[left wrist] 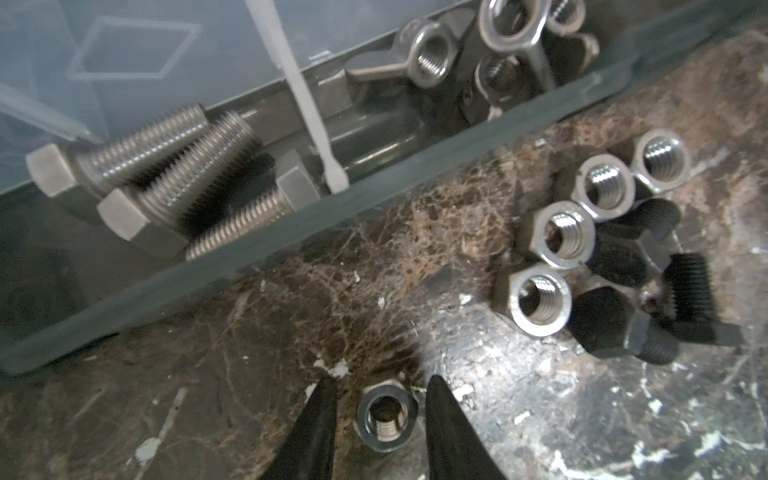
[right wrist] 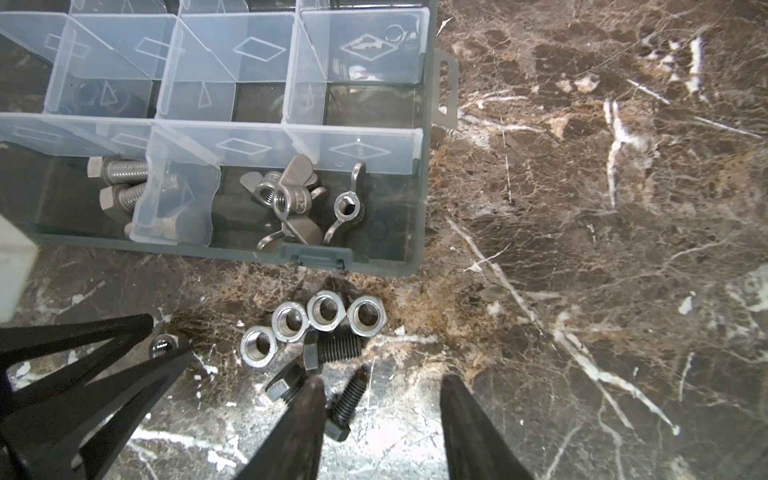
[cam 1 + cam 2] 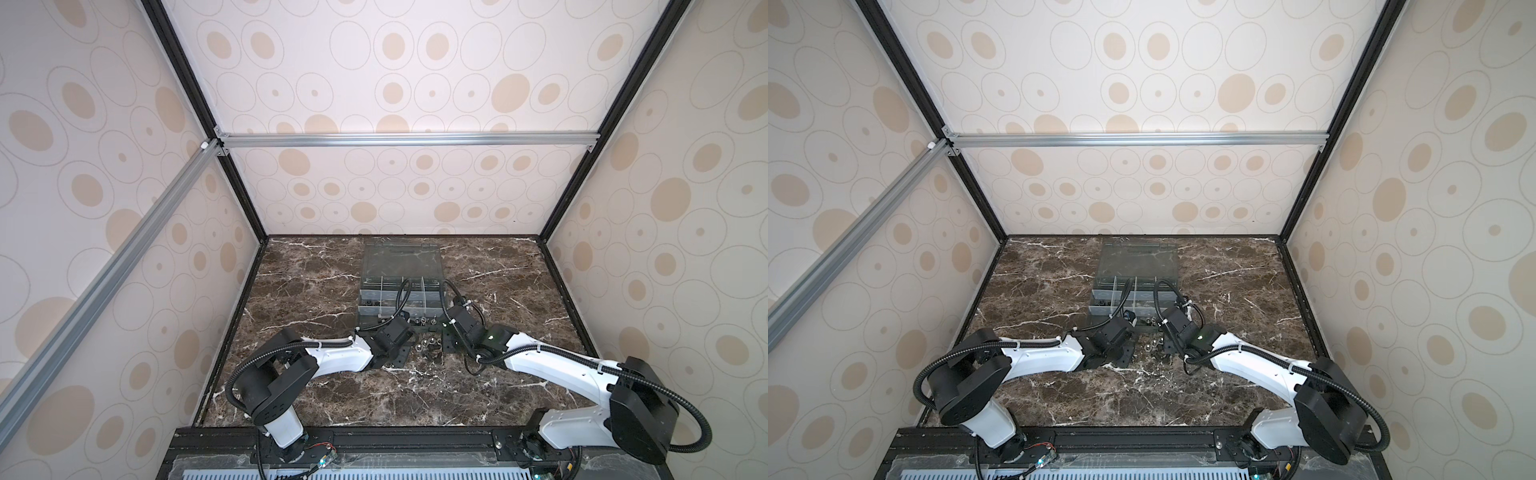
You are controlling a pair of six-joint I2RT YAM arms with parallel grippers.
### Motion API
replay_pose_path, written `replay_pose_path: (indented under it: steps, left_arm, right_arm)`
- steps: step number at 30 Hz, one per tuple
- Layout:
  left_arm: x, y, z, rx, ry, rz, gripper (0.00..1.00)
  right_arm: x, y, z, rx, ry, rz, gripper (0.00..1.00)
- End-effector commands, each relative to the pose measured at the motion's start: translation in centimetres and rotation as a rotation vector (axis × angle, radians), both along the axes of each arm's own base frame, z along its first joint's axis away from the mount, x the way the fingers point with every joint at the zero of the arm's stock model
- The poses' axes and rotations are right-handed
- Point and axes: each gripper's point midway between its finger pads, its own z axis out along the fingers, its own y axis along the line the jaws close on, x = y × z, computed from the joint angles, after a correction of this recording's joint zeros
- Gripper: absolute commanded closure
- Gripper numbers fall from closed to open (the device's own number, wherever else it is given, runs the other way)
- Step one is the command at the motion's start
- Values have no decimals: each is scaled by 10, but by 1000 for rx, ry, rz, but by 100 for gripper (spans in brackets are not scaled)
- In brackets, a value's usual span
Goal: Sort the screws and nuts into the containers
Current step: 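Lower the left gripper onto a silver hex nut at the pile and close, then lift the silver nut over the organizer and release it into a compartment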
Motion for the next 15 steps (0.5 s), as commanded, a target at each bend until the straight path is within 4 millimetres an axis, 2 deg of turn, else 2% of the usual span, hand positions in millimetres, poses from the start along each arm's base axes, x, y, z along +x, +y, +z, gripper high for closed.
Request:
replay_pose_path:
  steps: [1,11,15]
  left_arm:
    - [-2,-1,-3,23,2,-20,66]
    - [-1,-2,-13,43,9,-28,70]
    - [-1,-2,-11,30,7,-16,75]
  right_arm:
    - [3,-4,7,-13,-9,-9,52]
    - [1,-7,5,-10,-4,-17,52]
    - [0,-10,6,-19,-10,-21,52]
